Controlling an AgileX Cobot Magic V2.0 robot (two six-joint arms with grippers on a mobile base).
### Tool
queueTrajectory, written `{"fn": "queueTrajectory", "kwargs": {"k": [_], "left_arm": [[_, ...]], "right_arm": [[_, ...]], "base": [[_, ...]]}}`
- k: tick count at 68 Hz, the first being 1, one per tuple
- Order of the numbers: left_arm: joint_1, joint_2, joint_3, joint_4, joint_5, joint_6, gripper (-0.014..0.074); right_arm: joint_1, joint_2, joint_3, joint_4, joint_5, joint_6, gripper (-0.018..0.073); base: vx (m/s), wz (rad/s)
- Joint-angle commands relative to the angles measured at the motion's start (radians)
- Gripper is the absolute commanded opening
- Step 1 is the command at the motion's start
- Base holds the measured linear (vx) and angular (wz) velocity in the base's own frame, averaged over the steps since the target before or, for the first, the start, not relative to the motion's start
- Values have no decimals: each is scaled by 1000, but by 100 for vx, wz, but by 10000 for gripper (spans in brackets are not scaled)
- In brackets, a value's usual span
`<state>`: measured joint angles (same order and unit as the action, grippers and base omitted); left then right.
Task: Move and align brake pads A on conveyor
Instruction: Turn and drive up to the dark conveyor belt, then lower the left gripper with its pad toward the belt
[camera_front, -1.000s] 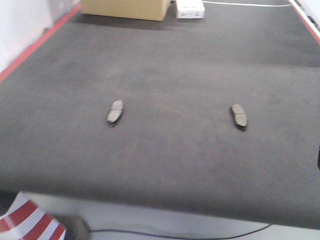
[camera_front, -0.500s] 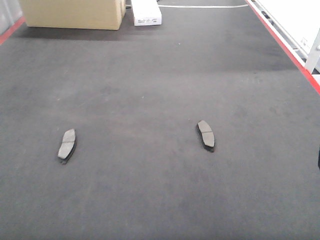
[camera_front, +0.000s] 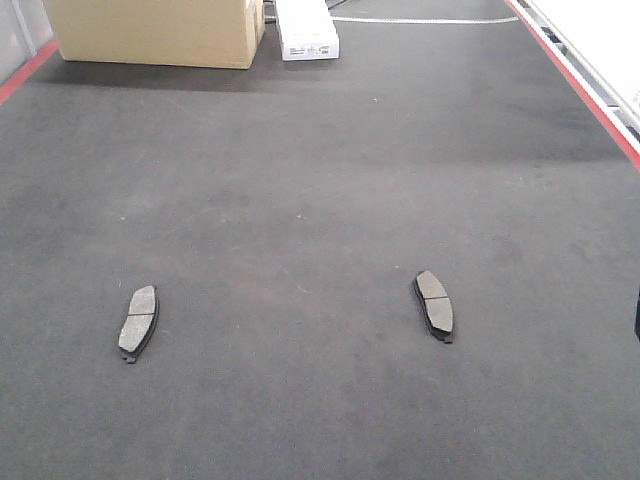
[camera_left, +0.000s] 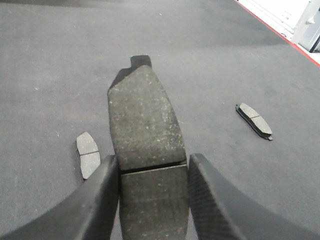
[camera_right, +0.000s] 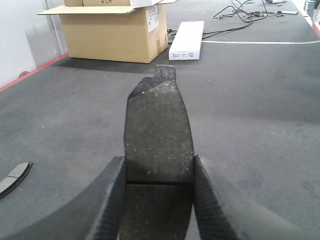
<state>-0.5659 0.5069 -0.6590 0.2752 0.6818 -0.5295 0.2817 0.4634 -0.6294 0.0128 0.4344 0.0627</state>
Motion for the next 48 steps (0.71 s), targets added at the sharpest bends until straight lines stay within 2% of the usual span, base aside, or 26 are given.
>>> {"fn": "queueTrajectory", "kwargs": {"k": [1, 48], "left_arm": [[-3, 2, -27, 15, -89, -7, 125], [-3, 2, -27, 15, -89, -7, 125]], "right_arm": [[-3, 5, -30, -3, -100, -4, 60], [-3, 5, -30, -3, -100, -4, 60]], "base": [[6, 0], [1, 0]]}}
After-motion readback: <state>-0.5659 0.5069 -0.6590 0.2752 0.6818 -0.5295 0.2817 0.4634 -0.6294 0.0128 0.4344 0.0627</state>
